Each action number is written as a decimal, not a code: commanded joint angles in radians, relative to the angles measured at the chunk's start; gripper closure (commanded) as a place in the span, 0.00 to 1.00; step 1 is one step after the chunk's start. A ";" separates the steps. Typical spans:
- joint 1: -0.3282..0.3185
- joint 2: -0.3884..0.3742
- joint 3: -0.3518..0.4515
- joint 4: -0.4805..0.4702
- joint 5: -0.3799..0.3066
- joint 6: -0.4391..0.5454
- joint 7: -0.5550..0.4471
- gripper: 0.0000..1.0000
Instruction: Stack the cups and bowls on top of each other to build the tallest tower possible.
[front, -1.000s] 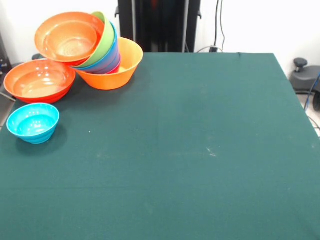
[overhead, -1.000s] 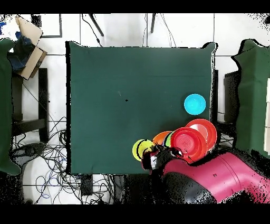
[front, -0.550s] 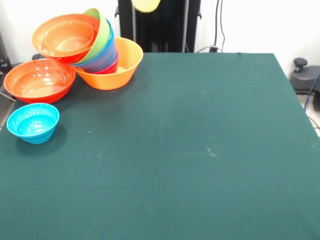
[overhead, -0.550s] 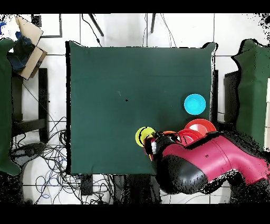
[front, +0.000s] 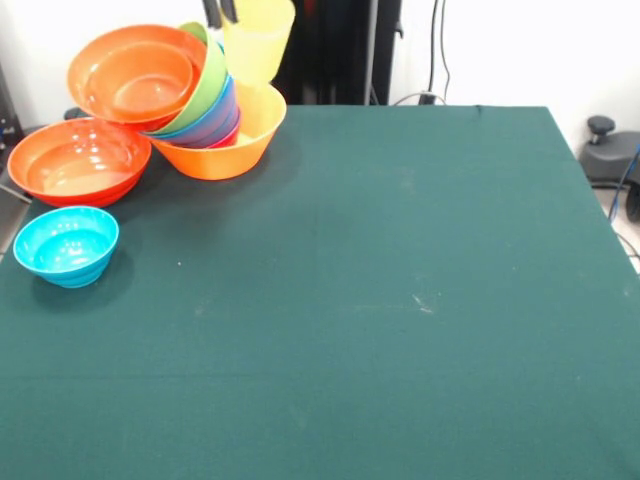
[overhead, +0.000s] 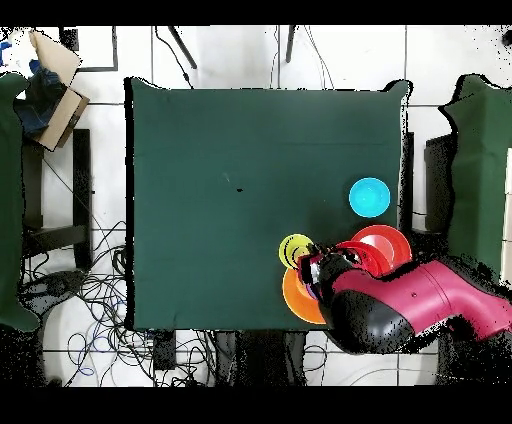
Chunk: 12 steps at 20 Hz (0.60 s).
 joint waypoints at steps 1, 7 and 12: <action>0.068 0.145 -0.170 -0.033 -0.166 -0.058 -0.197 1.00; -0.012 0.043 -0.047 0.029 -0.020 -0.011 -0.213 1.00; -0.087 -0.031 0.084 0.049 0.115 0.046 -0.240 1.00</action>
